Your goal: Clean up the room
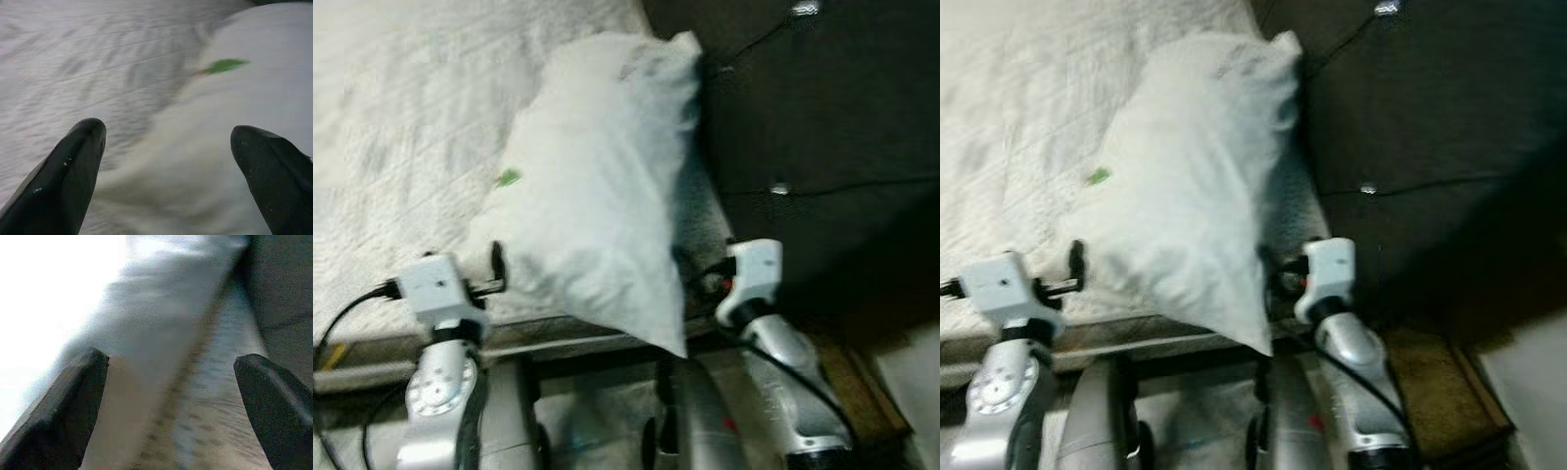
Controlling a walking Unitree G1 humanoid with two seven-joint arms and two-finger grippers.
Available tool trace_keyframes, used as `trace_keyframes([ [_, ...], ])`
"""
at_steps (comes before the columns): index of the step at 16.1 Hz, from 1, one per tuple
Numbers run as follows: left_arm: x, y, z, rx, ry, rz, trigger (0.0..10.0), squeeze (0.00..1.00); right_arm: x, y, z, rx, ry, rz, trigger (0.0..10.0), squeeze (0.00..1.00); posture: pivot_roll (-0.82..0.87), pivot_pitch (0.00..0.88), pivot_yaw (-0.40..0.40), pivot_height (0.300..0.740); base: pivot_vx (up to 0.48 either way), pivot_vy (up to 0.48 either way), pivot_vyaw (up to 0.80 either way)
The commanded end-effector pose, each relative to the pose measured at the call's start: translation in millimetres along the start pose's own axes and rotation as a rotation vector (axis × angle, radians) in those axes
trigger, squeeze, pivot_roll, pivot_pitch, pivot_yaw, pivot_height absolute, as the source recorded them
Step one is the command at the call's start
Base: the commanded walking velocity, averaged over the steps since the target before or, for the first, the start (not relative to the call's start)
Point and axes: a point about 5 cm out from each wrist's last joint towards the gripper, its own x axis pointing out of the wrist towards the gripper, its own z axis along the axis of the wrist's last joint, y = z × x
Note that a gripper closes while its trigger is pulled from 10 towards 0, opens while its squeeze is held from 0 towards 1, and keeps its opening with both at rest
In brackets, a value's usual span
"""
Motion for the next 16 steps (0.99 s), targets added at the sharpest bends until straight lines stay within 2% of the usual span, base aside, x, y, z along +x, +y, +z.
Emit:
trace_keyframes([
  [1, -3.8, 1.4, -5, 0.012, 0.023, 0.009, 10.0, 0.0, -5.3, -6.6, -5, 0.001, 0.023, -0.018, 10.0, 0.0, -0.01, 0.222, -0.056, 0.528, 0.0, 0.0, 0.0],
  [4, -2.9, 1.8, -3, 0.017, 0.018, 0.016, 10.0, 0.0, -3.6, -4.4, -8, 0.008, 0.052, 0.034, 10.0, 0.0, -0.01, 0.22, -0.054, 0.528, 0.0, 0.0, 0.0],
  [7, -1.7, 1.8, -3, 0.017, 0.019, 0.014, 10.0, 0.0, 2.5, -12.5, -3, 0.015, 0.073, 0.103, 10.0, 0.0, -0.01, 0.227, -0.053, 0.528, 0.0, 0.0, 0.0],
  [10, -2.0, 0.8, -4, 0.007, 0.029, 0.001, 10.0, 0.0, 2.0, -11.4, 7, 0.086, 0.077, 0.218, 10.0, 0.0, -0.01, 0.227, -0.05, 0.528, 0.0, 0.0, 0.0],
  [14, -2.4, -4.0, -3, -0.037, 0.028, -0.035, 10.0, 0.0, 1.5, -11.7, 8, 0.29, 0.116, 0.294, 10.0, 0.0, -0.01, 0.226, -0.037, 0.528, 0.0, 0.0, 0.0],
  [16, -2.0, -4.8, -4, -0.058, 0.034, -0.054, 10.0, 0.0, -0.5, -4.6, 9, 0.302, 0.132, 0.348, 10.0, 0.0, -0.01, 0.227, -0.034, 0.528, 0.0, 0.0, 0.0],
])
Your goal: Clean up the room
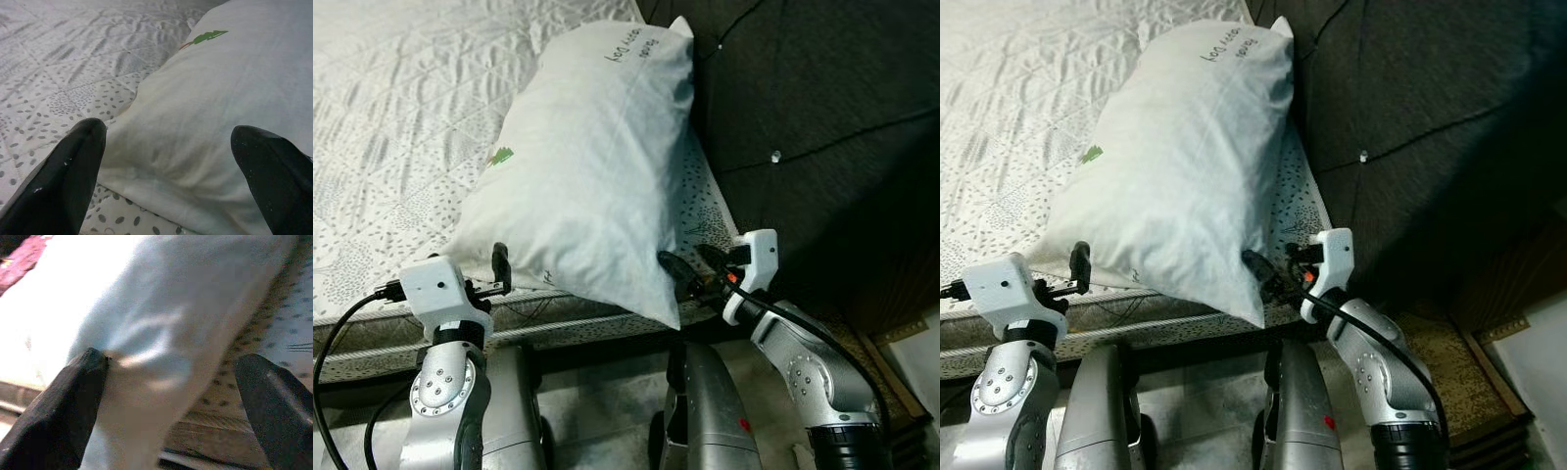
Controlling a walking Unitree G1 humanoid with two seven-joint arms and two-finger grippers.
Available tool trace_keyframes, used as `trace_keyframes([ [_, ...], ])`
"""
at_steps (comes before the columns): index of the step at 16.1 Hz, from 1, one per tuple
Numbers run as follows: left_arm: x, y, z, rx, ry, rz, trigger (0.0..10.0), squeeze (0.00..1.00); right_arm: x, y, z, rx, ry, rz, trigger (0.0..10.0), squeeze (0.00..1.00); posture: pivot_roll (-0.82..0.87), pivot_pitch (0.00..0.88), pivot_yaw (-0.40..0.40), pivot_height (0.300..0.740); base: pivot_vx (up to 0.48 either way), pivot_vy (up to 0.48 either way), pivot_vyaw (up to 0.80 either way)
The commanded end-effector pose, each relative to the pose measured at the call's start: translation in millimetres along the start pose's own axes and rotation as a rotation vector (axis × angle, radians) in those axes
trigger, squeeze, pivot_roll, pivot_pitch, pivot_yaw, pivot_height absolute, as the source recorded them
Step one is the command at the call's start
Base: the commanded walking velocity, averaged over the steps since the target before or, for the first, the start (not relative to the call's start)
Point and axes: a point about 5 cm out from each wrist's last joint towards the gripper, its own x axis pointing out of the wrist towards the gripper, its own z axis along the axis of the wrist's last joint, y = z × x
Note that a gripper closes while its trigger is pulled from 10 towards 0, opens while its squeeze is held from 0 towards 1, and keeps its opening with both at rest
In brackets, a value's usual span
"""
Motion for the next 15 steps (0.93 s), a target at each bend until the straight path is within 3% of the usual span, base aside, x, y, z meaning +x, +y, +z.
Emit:
trace_keyframes([
  [1, -2.3, -0.6, 0, -0.002, 0.011, -0.012, 10.0, 0.0, -2.1, 5.9, 0, 0.042, 0.002, 0.044, 10.0, 0.0, 0.0, 0.226, -0.034, 0.528, 0.0, 0.0, 0.0],
  [4, -3.2, -1.6, 0, 0.002, 0.014, -0.016, 10.0, 0.0, -4.4, 6.4, 8, 0.126, -0.011, 0.096, 10.0, 0.0, 0.0, 0.224, -0.031, 0.528, 0.0, 0.0, 0.0],
  [7, -1.4, 0.8, -1, 0.006, 0.016, -0.02, 10.0, 0.0, -8.1, -3.4, 21, 0.163, -0.063, 0.085, 10.0, 0.0, 0.0, 0.22, -0.024, 0.528, 0.0, 0.0, 0.0],
  [13, 2.9, -1.1, 2, 0.006, 0.009, -0.034, 10.0, 0.0, 7.1, 33.1, 12, 0.169, -0.05, 0.151, 10.0, 0.0, 0.01, 0.212, -0.013, 0.528, 0.0, 0.0, 0.0],
  [15, 3.0, 0.7, 3, 0.011, 0.009, -0.032, 10.0, 0.0, 11.4, 40.5, 8, 0.129, -0.029, 0.136, 10.0, 0.0, 0.02, 0.21, -0.013, 0.528, 0.0, 0.0, 0.0],
])
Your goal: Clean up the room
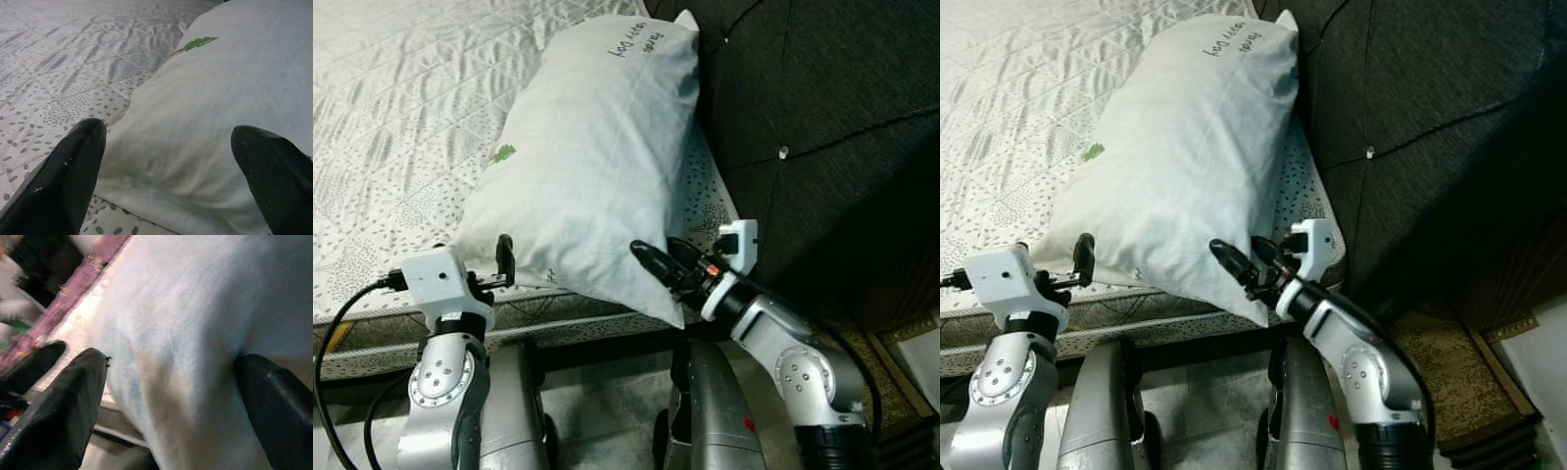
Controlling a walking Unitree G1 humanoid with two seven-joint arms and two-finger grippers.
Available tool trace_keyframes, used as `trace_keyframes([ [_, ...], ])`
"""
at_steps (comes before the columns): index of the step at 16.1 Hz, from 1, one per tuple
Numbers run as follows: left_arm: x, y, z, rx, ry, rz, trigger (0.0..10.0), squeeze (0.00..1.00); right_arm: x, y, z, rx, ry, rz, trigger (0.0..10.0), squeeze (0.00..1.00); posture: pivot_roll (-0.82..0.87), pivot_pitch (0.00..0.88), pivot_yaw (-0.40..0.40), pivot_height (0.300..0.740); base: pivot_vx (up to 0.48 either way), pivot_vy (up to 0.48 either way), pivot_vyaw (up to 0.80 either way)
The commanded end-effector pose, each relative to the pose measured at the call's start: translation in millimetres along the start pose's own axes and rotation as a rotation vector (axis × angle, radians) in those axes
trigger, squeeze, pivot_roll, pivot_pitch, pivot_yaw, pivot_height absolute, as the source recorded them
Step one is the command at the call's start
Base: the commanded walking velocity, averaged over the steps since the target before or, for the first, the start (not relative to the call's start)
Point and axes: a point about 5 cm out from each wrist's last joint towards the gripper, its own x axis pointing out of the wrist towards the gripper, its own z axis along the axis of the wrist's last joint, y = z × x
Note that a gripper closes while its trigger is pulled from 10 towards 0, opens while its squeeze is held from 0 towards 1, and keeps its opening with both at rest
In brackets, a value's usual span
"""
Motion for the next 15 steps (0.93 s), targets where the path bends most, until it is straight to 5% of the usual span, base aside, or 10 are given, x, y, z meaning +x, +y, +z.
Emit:
trace_keyframes([
  [1, -1.9, 2.1, -3, 0.0, 0.019, 0.004, 10.0, 0.0, 4.3, 1.7, -3, -0.09, -0.001, -0.066, 10.0, 0.0, 0.02, 0.209, -0.014, 0.528, 0.0, 0.0, 0.0],
  [8, 1.0, 2.0, 1, 0.003, 0.005, -0.009, 10.0, 0.0, 32.4, 4.2, -8, -0.187, -0.003, -0.191, 10.0, 0.0, 0.05, 0.202, -0.009, 0.528, 0.0, 0.0, 0.0],
  [9, 0.5, 2.9, 0, 0.006, 0.008, -0.007, 10.0, 0.0, 40.4, 13.7, -14, -0.183, 0.044, -0.133, 6.9, 0.0, 0.05, 0.187, -0.004, 0.528, 0.0, 0.0, 0.0],
  [10, 0.2, 3.0, 0, 0.006, 0.01, -0.008, 10.0, 0.0, 42.2, 17.2, -16, -0.182, 0.036, -0.112, 6.9, 0.0, 0.05, 0.187, -0.004, 0.528, 0.0, 0.0, 0.0],
  [11, -0.2, 0.9, -3, 0.005, 0.019, -0.016, 10.0, 0.0, 46.5, 25.7, -20, -0.148, 0.043, -0.064, 0.0, 0.0, 0.06, 0.166, 0.006, 0.528, 0.0, 0.0, 0.0],
  [15, 13.6, -5.3, 2, 0.008, -0.002, -0.056, 10.0, 0.0, 54.5, 30.5, -37, -0.161, 0.107, -0.031, 0.0, 0.0, 0.07, 0.109, 0.035, 0.528, 0.0, 0.0, 0.0],
])
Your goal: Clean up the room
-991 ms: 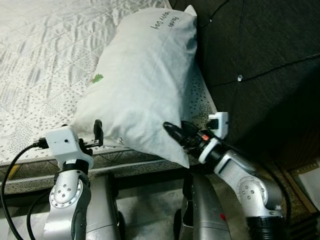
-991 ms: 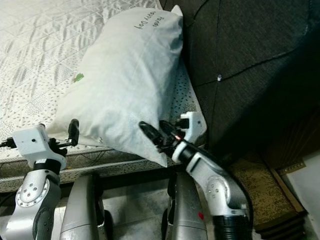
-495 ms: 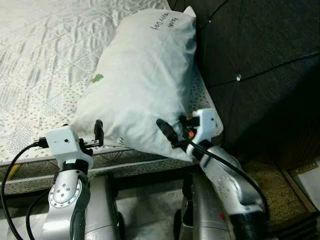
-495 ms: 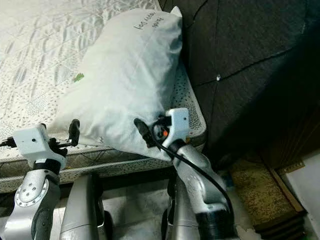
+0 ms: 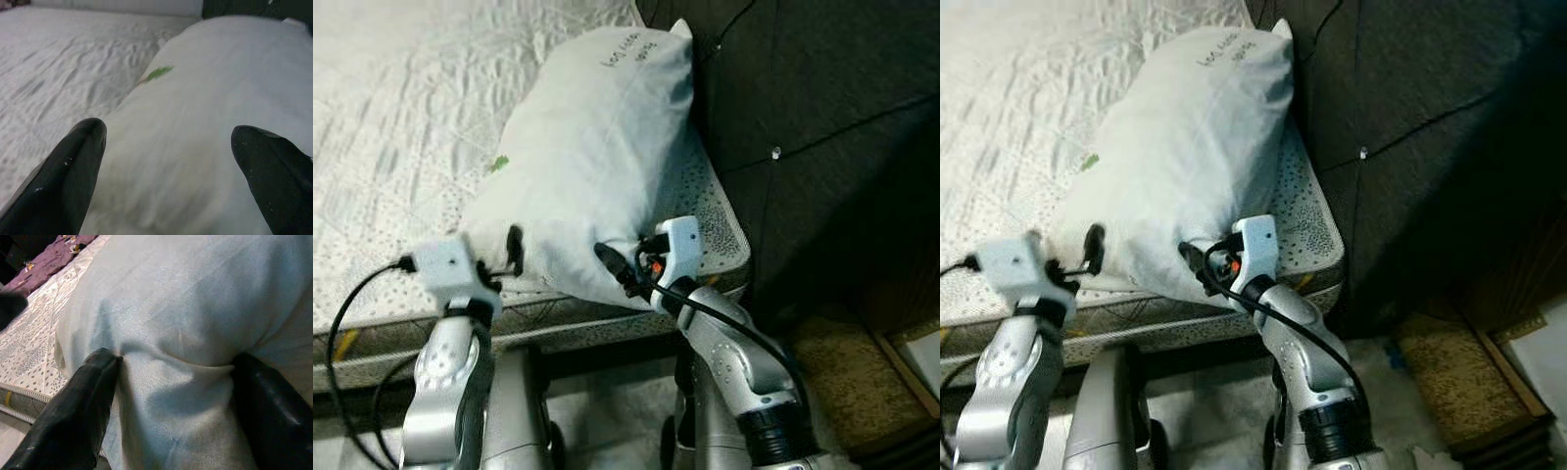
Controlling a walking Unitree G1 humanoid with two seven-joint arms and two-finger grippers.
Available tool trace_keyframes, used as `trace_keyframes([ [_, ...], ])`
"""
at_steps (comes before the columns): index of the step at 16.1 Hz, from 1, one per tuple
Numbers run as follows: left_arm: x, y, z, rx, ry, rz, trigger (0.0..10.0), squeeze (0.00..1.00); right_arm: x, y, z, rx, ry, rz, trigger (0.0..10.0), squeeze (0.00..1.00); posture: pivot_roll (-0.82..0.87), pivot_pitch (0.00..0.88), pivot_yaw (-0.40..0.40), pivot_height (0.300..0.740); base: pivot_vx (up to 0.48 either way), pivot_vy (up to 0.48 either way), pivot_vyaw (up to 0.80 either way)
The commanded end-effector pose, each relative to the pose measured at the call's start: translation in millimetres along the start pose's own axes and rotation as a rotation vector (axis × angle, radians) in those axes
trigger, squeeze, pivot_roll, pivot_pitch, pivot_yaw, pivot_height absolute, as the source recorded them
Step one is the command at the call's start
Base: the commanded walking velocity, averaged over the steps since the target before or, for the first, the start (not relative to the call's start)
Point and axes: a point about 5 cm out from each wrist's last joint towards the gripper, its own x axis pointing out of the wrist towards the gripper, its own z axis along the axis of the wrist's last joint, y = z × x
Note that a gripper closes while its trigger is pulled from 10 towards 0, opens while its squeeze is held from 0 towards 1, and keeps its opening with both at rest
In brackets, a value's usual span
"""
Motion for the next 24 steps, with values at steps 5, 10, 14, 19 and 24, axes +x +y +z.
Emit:
trace_keyframes([
  [5, 0.7, 3.8, -3, 0.015, 0.01, 0.006, 10.0, 0.0, 14.8, 14.6, -20, 0.002, 0.115, 0.052, 0.0, 0.0, 0.08, 0.092, 0.033, 0.528, 0.0, 0.0, 0.0],
  [10, -8.1, 17.4, -10, 0.073, 0.062, 0.082, 10.0, 0.0, 23.0, -1.2, -19, -0.031, 0.106, -0.053, 0.0, 0.0, 0.1, 0.09, 0.029, 0.528, 0.0, 0.0, 0.0],
  [14, -37.1, 37.0, -21, 0.07, 0.124, 0.159, 10.0, 0.0, 29.8, -24.6, -8, -0.064, 0.088, -0.155, 0.0, 0.0, 0.12, 0.098, 0.013, 0.528, 0.0, 0.0, 0.0],
  [19, -29.6, 32.8, -14, 0.086, 0.069, 0.168, 10.0, 0.0, 32.2, -71.5, 64, -0.166, -0.133, -0.37, 0.0, 0.0, 0.12, 0.095, -0.003, 0.528, 0.0, 0.0, 0.0],
  [24, -23.1, 28.3, -13, 0.092, 0.059, 0.169, 10.0, 0.0, -11.5, -134.2, 141, -0.297, -0.305, -0.647, 0.0, 0.0, 0.1, 0.09, 0.002, 0.528, 0.0, 0.0, 0.0],
])
